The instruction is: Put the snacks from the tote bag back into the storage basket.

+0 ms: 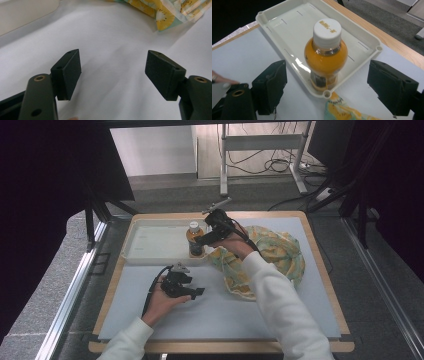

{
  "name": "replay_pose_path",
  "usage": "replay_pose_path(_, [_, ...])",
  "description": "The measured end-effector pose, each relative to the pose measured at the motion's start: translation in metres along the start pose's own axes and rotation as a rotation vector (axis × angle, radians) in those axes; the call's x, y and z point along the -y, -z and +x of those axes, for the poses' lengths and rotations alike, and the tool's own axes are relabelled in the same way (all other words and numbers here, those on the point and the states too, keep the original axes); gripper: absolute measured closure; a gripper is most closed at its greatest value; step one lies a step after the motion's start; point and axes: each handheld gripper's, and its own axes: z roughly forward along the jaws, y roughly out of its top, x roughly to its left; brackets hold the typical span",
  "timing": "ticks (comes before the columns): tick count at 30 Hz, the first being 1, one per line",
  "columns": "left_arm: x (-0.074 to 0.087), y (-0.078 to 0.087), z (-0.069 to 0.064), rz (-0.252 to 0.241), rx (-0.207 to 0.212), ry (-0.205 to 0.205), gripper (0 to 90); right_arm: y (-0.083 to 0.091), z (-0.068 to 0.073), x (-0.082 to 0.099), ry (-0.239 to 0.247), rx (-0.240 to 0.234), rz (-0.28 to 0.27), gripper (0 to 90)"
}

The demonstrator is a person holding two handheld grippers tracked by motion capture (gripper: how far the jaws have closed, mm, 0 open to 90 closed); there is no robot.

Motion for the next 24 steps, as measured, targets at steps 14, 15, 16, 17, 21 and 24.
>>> replay_pose_path(14, [0.002, 0.001, 0.0, -0.01, -0.017, 0.006, 29.4, 0.059, -0.014, 0.055, -0.025, 0.011, -0.042, 17.6])
replay_pose_path(15, [0.002, 0.001, 0.001, -0.008, -0.019, 0.008, 29.5, 0.065, -0.015, 0.061, -0.027, 0.015, -0.046, 17.7])
replay_pose_path(16, [0.002, 0.001, 0.001, -0.008, -0.022, 0.007, 29.4, 0.071, -0.017, 0.067, -0.034, 0.015, -0.054, 18.0])
replay_pose_path(17, [0.002, 0.001, 0.001, -0.008, -0.023, 0.01, 29.4, 0.077, -0.018, 0.074, -0.04, 0.014, -0.061, 18.2])
replay_pose_path(21, [0.003, 0.001, 0.003, -0.01, -0.032, 0.015, 29.4, 0.098, -0.026, 0.103, -0.064, 0.029, -0.069, 18.3])
replay_pose_path(24, [0.003, 0.001, 0.004, -0.01, -0.036, 0.016, 29.4, 0.111, -0.033, 0.125, -0.089, 0.044, -0.071, 18.3])
